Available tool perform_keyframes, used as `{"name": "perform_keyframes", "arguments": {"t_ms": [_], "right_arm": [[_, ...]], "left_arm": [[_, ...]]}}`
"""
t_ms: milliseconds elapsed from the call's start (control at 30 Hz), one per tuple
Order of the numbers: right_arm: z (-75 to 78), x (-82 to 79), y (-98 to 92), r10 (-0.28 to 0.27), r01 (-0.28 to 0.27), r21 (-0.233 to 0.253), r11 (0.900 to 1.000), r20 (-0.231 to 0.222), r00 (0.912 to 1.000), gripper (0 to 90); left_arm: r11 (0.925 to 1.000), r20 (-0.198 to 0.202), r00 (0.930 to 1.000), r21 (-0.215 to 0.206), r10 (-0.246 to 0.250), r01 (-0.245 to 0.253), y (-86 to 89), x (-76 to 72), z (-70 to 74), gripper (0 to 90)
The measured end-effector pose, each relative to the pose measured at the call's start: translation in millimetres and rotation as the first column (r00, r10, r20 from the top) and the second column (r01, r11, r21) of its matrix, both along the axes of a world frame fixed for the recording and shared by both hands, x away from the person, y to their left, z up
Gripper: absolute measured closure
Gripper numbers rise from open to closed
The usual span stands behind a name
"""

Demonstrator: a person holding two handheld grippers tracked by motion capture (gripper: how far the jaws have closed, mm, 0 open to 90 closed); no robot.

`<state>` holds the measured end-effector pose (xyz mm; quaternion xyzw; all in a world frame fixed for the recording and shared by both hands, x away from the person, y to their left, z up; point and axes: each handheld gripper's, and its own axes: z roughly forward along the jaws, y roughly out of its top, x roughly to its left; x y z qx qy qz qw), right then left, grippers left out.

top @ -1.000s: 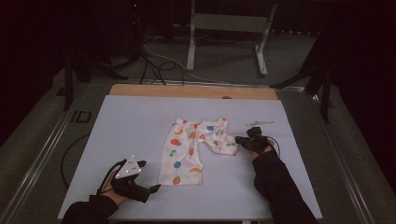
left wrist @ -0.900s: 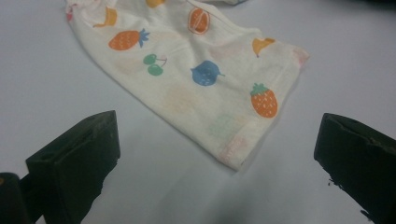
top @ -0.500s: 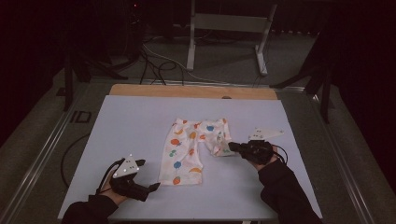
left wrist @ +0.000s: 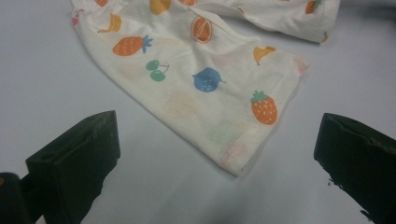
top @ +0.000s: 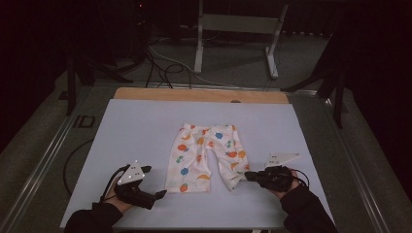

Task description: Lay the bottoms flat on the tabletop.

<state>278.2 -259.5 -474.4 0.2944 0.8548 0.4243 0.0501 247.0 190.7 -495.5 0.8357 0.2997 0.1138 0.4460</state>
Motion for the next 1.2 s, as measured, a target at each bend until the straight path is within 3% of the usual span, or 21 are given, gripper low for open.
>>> {"name": "perform_keyframes", "arguments": {"t_ms": [100, 200, 300, 433, 467, 667, 700, 800, 833, 933, 1200], "right_arm": [[-1.3, -5.6, -5.9, 0.001, -0.001, 0.018, 1.000, -0.020, 0.9998, 87.0], [-1.5, -7.0, -11.1, 0.020, -0.016, 0.058, 0.998, -0.066, 0.9976, 62.9], [0.7, -8.5, -11.2, -0.003, 0.007, 0.079, 0.997, -0.055, 0.9985, 57.3], [1.4, -6.7, -2.6, -0.019, 0.022, 0.080, 0.997, -0.029, 0.9994, 56.5], [-0.4, -6.9, 1.9, -0.014, 0.016, 0.083, 0.996, -0.029, 0.9995, 56.7], [-22.7, -3.7, 25.1, 0.033, -0.034, -0.033, 0.999, -0.026, 0.9991, 59.2], [-30.7, -3.7, 32.3, 0.037, -0.037, -0.101, 0.994, -0.007, 0.9993, 59.2], [-37.5, -2.8, 38.4, 0.037, -0.035, -0.177, 0.984, 0.004, 0.9993, 65.0], [-38.2, -2.7, 38.8, 0.032, -0.029, -0.185, 0.982, 0.011, 0.9994, 70.9], [-35.0, -1.1, 36.2, 0.004, -0.001, -0.195, 0.981, 0.013, 0.9999, 85.2], [-17.6, -9.3, 21.5, -0.096, 0.103, -0.104, 0.989, 0.068, 0.9930, 87.0]], "left_arm": [[1.0000, 0.001, 1.0000, 0.000, -0.006, 0.006, -0.4, -0.2, 0.1, 0.9], [1.0000, 0.002, 1.0000, -0.003, -0.004, 0.004, -0.4, -0.3, 0.6, 0.9], [1.0000, 0.001, 1.0000, -0.003, -0.007, 0.007, -0.8, -0.1, 0.4, 0.9], [1.0000, -0.001, 1.0000, -0.001, -0.009, 0.009, -1.4, -0.2, 0.0, 0.9], [1.0000, -0.002, 1.0000, -0.001, -0.009, 0.009, -1.5, -0.1, -0.1, 0.9], [0.9999, -0.001, 0.9999, 0.001, -0.014, 0.014, -1.6, 0.0, 0.4, 0.9], [0.9999, -0.002, 0.9999, -0.001, -0.013, 0.013, -1.7, 0.1, 0.6, 0.9], [0.9999, -0.004, 0.9999, -0.003, -0.013, 0.013, -2.0, 0.2, 0.4, 0.9], [0.9999, -0.004, 0.9999, -0.002, -0.014, 0.014, -2.1, 0.3, 0.3, 0.9], [0.9999, -0.002, 0.9999, -0.004, -0.013, 0.013, -2.3, 0.3, 0.5, 0.9], [0.9999, 0.002, 0.9999, -0.011, -0.010, 0.010, -2.3, -0.5, 1.0, 0.9]]}}
